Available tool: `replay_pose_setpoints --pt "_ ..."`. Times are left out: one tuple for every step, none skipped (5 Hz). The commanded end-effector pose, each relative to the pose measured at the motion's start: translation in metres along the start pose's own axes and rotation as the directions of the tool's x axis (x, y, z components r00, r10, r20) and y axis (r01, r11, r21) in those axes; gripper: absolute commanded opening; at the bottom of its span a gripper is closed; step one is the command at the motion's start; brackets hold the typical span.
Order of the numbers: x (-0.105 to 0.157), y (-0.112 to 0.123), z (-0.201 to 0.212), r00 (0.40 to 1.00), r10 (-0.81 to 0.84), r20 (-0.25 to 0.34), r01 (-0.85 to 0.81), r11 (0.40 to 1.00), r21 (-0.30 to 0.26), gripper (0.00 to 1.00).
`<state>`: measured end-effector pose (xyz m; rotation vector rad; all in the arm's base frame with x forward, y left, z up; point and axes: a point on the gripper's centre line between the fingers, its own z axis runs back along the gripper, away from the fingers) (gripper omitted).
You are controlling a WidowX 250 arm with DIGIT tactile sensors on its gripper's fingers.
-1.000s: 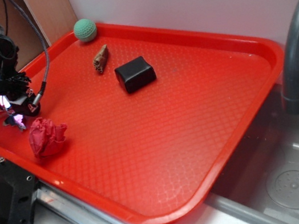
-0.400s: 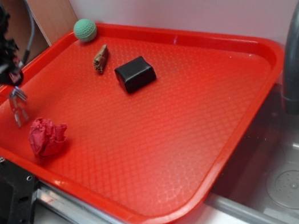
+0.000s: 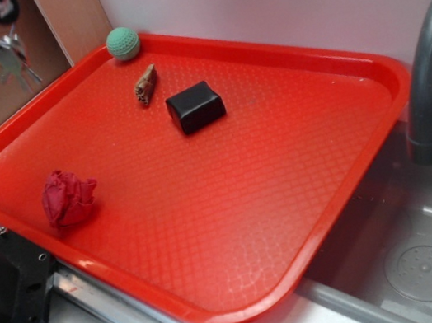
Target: Grab the silver keys.
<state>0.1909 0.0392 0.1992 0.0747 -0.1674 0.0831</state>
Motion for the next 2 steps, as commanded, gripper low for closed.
replay_pose_setpoints --pt "0.0186 -0.0405 0.0595 0.994 -0.08 0.069 0.082 0.996 -0.036 0.0" --pt "0.0151 -0.0423 0.0558 0.997 -0.07 0.042 0.071 0.997 -0.027 0.0"
